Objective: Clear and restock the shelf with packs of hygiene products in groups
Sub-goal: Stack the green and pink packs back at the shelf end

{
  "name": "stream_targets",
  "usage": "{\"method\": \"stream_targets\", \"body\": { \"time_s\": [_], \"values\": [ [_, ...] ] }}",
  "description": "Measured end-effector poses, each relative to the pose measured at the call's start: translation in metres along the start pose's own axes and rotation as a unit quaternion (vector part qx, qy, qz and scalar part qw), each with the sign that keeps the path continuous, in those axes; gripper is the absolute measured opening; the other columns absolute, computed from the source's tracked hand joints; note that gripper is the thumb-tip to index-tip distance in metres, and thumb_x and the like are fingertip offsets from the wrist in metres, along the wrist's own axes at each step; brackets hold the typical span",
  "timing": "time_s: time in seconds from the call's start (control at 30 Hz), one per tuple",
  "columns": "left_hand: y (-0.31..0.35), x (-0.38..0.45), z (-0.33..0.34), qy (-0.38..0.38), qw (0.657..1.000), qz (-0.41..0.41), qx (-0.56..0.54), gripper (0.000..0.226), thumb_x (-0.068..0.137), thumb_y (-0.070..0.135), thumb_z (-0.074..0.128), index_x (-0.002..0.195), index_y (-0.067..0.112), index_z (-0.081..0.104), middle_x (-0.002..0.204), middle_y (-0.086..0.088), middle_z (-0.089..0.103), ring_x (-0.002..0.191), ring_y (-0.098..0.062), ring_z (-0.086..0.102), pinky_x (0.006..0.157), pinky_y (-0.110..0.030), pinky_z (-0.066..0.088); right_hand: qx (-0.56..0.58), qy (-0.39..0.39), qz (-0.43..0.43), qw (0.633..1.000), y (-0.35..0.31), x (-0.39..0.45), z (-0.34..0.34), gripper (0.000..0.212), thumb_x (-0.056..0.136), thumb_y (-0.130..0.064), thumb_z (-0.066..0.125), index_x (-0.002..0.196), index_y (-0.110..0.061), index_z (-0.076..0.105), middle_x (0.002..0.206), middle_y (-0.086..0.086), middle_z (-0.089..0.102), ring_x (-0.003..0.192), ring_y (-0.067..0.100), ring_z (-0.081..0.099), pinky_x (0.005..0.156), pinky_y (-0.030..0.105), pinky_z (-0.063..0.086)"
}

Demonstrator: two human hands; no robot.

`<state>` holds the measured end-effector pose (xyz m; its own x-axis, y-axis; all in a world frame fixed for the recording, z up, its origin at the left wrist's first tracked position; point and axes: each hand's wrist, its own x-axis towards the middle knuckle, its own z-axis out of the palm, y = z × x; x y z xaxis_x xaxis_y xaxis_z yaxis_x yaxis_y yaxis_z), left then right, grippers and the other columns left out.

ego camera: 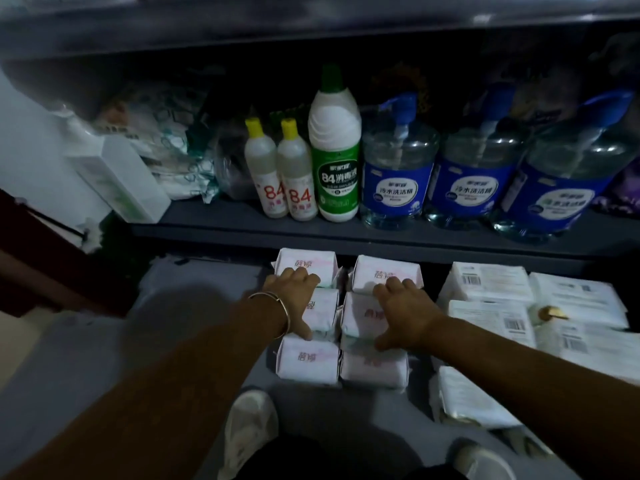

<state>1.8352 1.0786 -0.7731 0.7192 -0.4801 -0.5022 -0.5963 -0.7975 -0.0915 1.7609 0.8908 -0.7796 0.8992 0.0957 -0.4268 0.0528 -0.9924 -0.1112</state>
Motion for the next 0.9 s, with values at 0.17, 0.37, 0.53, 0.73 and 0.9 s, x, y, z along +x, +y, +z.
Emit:
{"method": "stream_targets", "body": {
  "time_s": [0.17, 0.37, 0.53, 0.73, 0.9],
  "values": [
    [0.004, 0.01, 0.022, 0.032, 0.999, -0.014, 0.037, 0.089, 0.067, 0.044, 0.078, 0.137, 0.016, 0.03, 0.135, -0.005, 0.037, 0.122, -0.023, 0.039, 0.096, -0.035, 0.036, -0.049, 0.031, 0.004, 0.998, -0.006, 0.007, 0.018, 0.093, 0.074, -0.052, 0.071, 0.143, -0.013, 0.022, 0.14, 0.011, 0.032, 0.126, 0.028, 0.032, 0.105, 0.041, 0.03],
    [0.018, 0.012, 0.038, 0.119, 0.989, -0.029, 0.081, 0.079, 0.056, 0.041, 0.084, 0.121, 0.014, 0.048, 0.119, -0.005, 0.047, 0.107, -0.023, 0.048, 0.088, -0.033, 0.038, -0.068, 0.103, 0.004, 0.992, -0.009, 0.006, 0.036, 0.073, 0.081, -0.04, 0.067, 0.139, -0.012, 0.031, 0.133, 0.012, 0.035, 0.12, 0.028, 0.033, 0.1, 0.04, 0.031],
    [0.016, 0.017, 0.045, 0.146, 0.988, -0.019, 0.056, 0.07, 0.053, 0.027, 0.086, 0.115, 0.013, 0.058, 0.107, -0.006, 0.061, 0.096, -0.023, 0.06, 0.082, -0.031, 0.046, -0.03, 0.113, -0.011, 0.993, -0.011, 0.005, 0.044, 0.066, 0.082, -0.041, 0.064, 0.135, -0.015, 0.034, 0.136, 0.009, 0.038, 0.12, 0.026, 0.035, 0.102, 0.038, 0.029],
    [-0.011, 0.014, 0.003, -0.016, 0.997, -0.012, -0.08, 0.082, 0.067, 0.036, 0.078, 0.136, 0.014, 0.038, 0.131, -0.006, 0.044, 0.118, -0.023, 0.042, 0.099, -0.031, 0.04, 0.109, 0.056, 0.028, 0.992, 0.002, 0.0, 0.005, 0.081, 0.071, -0.058, 0.069, 0.133, -0.013, 0.041, 0.129, 0.006, 0.045, 0.118, 0.023, 0.039, 0.1, 0.035, 0.036],
    [-0.032, -0.014, -0.077, -0.08, 0.968, -0.021, -0.236, 0.051, 0.064, 0.025, 0.083, 0.106, 0.022, 0.053, 0.107, 0.002, 0.065, 0.094, -0.016, 0.063, 0.079, -0.029, 0.055, 0.243, 0.03, 0.013, 0.969, 0.018, -0.019, -0.07, 0.057, 0.067, -0.042, 0.081, 0.108, -0.01, 0.059, 0.108, 0.004, 0.062, 0.094, 0.017, 0.06, 0.08, 0.029, 0.053]
  ]
}}
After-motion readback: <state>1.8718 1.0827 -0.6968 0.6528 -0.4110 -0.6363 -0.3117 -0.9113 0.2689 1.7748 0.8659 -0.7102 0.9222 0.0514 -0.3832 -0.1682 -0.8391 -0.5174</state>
